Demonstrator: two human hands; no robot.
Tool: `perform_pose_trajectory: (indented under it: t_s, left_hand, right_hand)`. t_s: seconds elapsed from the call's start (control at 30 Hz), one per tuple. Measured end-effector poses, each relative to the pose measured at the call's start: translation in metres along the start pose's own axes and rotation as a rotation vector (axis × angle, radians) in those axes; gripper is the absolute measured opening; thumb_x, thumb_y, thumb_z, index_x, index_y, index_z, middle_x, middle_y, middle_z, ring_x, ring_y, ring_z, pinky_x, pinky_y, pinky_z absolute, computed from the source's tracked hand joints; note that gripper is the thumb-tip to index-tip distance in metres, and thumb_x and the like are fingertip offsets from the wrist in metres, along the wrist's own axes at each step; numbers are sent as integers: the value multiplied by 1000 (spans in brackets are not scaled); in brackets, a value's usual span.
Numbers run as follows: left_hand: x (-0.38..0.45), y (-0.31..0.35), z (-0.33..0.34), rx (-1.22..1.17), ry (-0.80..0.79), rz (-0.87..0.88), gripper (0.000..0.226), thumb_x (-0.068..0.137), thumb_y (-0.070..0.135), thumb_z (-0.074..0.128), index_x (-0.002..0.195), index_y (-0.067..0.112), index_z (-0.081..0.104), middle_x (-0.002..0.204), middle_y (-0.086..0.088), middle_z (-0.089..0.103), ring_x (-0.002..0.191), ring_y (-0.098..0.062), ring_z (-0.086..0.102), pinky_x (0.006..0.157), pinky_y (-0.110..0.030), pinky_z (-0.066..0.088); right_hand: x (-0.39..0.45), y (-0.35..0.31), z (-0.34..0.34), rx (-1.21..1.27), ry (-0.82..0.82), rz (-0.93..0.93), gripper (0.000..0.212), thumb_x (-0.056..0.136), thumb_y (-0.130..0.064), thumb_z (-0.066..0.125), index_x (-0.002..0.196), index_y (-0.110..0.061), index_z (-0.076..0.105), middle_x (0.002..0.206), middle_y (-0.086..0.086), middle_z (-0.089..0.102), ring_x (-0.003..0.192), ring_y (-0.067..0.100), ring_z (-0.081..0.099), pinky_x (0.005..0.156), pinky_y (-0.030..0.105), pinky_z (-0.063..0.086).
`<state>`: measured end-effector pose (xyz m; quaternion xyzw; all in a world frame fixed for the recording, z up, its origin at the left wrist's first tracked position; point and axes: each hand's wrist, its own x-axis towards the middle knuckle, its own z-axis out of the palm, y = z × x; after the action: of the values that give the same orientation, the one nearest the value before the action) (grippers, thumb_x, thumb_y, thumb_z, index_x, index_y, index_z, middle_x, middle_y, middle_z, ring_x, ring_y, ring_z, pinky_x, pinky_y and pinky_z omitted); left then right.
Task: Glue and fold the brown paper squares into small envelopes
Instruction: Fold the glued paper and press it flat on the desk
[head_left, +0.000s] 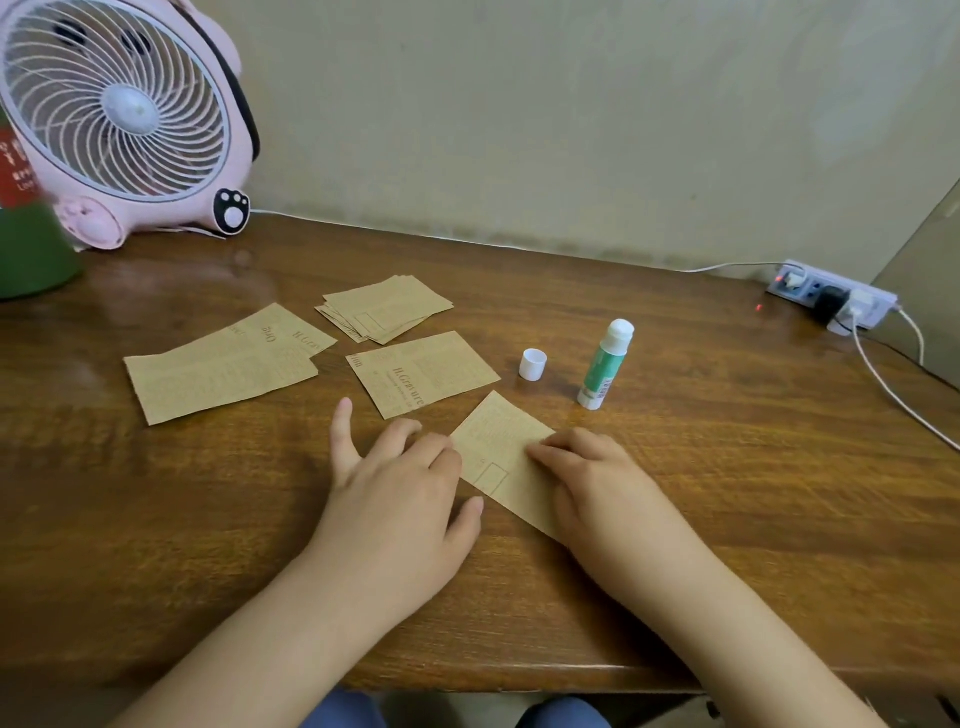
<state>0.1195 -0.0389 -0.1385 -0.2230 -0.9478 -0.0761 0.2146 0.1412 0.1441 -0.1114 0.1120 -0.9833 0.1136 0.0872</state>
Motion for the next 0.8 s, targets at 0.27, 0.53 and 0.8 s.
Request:
perform_pose_trajectory:
  t_s: [0.27,0.53,0.8]
  left_hand:
    - [1,1,1,-7,22,5,45,79,45,36,86,22,75,91,12,69,100,-17,63,104,-60,11]
    - [1,-3,-1,-49,7,-13,37,82,45,39,81,28,72,92,18,67,95,-11,63,103,-57,11]
    - [-2,-3,-3,-39,-16,-17,25,76,40,56,87,26,74,96,14,68,93,-13,64,102,-58,11]
  right_hand:
    - [33,-23,7,23,-102,-167,45,93,-17,42,137,-16,46,138,-2,44,125,17,36,102,22,28]
    - [42,11,6,-9,-16,5,48,91,-4,32,133,-15,52,138,-5,46,123,18,38,102,26,32]
    - [15,-6,6,64,-45,-130,47,92,-6,39,137,-17,48,137,-5,45,123,13,37,97,6,15]
